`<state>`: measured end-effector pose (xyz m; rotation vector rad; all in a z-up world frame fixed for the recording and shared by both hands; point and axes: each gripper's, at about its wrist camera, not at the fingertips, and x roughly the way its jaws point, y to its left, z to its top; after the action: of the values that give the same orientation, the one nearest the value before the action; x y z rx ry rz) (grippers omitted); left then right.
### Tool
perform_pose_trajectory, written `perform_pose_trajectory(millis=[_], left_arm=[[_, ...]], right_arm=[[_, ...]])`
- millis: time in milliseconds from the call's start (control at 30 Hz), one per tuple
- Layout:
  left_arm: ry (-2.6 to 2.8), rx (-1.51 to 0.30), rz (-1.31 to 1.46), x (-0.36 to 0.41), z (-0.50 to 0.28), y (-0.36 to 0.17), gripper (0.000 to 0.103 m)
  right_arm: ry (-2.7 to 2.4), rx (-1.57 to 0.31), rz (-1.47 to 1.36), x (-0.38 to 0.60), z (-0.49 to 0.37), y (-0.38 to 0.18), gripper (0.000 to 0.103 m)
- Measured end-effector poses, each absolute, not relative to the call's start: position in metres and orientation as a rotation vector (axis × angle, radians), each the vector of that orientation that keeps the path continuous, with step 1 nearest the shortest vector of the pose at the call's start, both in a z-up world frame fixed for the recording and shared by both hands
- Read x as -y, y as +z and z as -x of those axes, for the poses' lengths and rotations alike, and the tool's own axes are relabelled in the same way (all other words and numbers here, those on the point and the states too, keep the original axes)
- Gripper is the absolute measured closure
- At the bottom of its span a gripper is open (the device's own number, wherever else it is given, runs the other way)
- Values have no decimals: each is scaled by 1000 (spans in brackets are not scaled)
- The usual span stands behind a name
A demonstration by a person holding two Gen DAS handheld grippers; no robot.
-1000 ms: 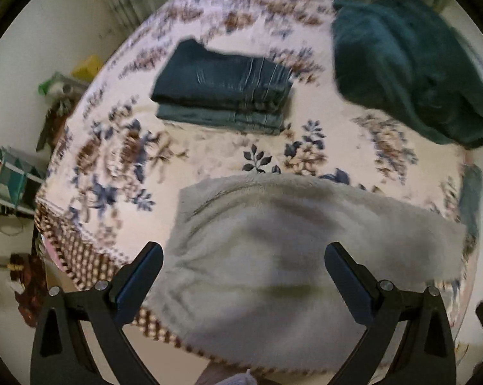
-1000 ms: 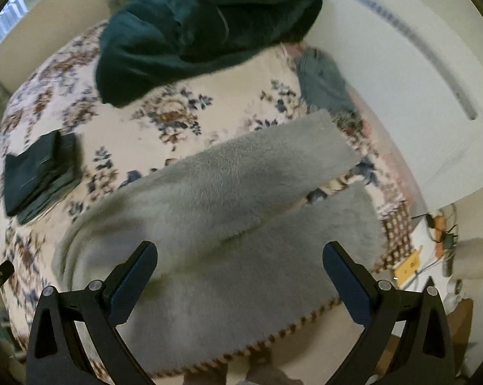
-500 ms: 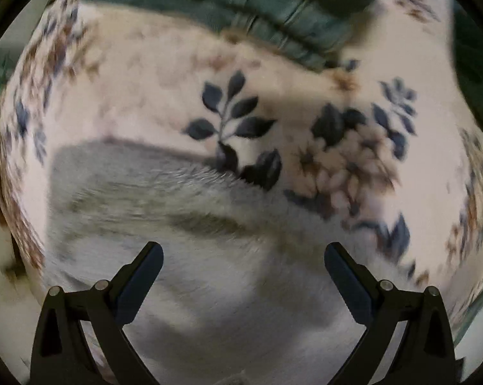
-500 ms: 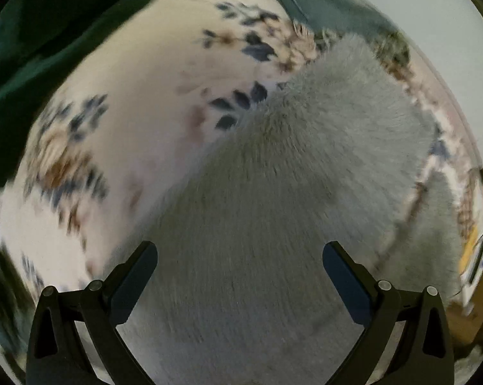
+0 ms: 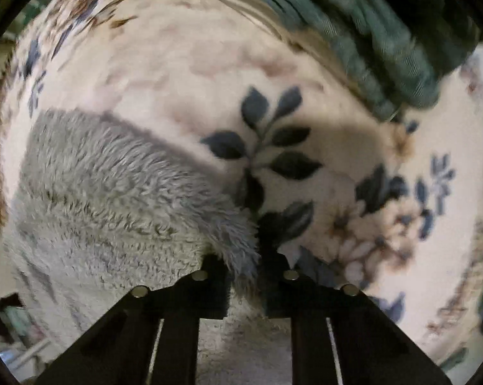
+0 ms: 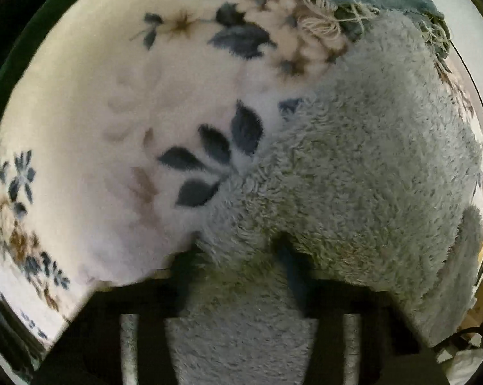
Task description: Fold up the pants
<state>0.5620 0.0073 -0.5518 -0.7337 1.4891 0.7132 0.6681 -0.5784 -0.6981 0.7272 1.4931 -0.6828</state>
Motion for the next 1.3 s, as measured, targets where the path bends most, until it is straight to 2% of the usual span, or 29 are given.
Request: perform_pose_trajectory(millis=[67,100,400,533,700,867,1033,1067,1133,1167,1200,1233,1267,1300], left_arm=[[669,-1439,776,-12,-545,-535,96],[638,-1404,800,-13,-531,-520,96],[451,-1245,877,-19,-425,-408,97],[383,-1252,851,2,-365,-388,97],[349,-1284,865,2,-282,-401,97],[355,-1390,931,-5,-205,-455,97],[359,-1456,974,-11,-176,-522,95],[379,-1481,987,-13,-171,-531,92],[391,-1463,1016,-19,-164,-533,92],[388,-1430,1012,-22,-162,-528,92],[395,-1408,984,-24,-163,-521,86],[406,-1376,943,-25,-164,-511,81],[409,-1355,918,-26,-163,-506,67],[414,-1326,862,-25,-167,-496,45]], right_arm=[[-645,-1469,-761,579,-657,-693,89],[-625,-1445,-773,579,-650,-686,91],[-465,-1295,-764,576,-545,-602,93],[-471,-1284,-722,585,-494,-560,93],[-545,-1302,-642,585,-399,-537,93],[-655,-1361,-603,582,-328,-565,93],[-688,-1396,-611,577,-294,-604,93],[-677,-1412,-628,576,-292,-611,91],[-641,-1457,-656,574,-286,-624,76],[-623,-1470,-655,573,-282,-626,54],[-611,-1469,-653,571,-280,-625,38],[-596,-1463,-641,568,-277,-621,36],[-588,-1461,-616,566,-274,-616,34],[-590,-1459,-573,564,-271,-610,34]])
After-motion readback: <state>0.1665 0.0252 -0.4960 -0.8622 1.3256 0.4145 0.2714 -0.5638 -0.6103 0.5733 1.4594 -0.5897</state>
